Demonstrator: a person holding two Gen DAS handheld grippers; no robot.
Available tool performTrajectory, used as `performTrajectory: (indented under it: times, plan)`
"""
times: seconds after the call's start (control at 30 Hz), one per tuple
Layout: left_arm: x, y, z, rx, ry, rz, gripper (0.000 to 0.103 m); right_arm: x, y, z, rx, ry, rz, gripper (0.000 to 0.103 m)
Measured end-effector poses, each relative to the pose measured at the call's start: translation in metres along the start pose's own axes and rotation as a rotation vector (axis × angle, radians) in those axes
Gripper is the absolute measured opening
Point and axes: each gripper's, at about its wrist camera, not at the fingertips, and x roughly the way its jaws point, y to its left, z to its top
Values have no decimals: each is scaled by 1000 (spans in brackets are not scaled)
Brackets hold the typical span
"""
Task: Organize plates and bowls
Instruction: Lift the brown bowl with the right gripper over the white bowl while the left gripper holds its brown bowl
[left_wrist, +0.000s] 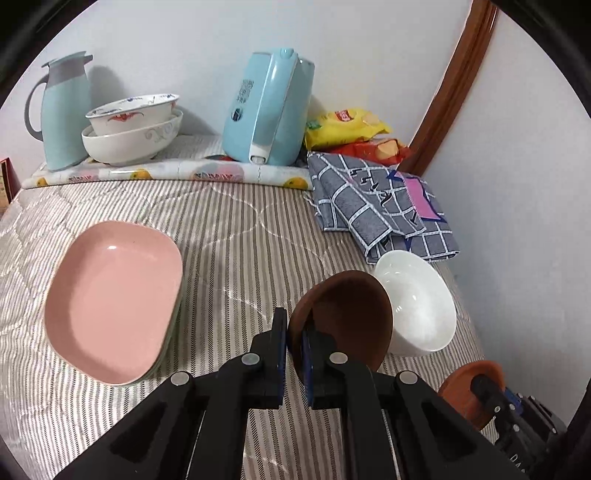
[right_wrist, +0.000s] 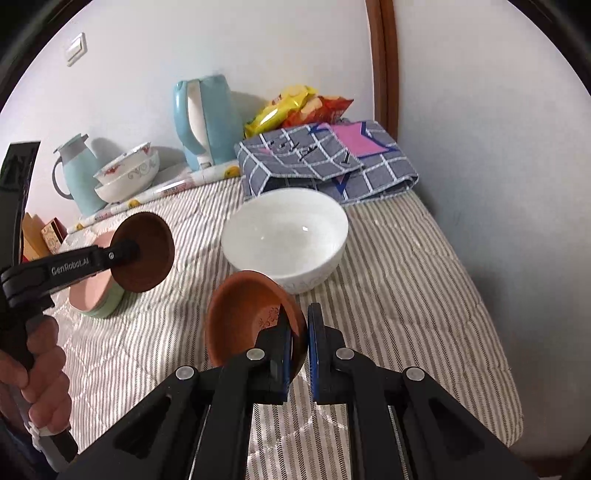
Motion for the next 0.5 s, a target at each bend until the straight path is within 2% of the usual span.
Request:
performTrajectory:
  times: [0.5]
  plan:
    - [-20,-1,14,14,-43,16,8,1,-1,34,14,-40,-22,8]
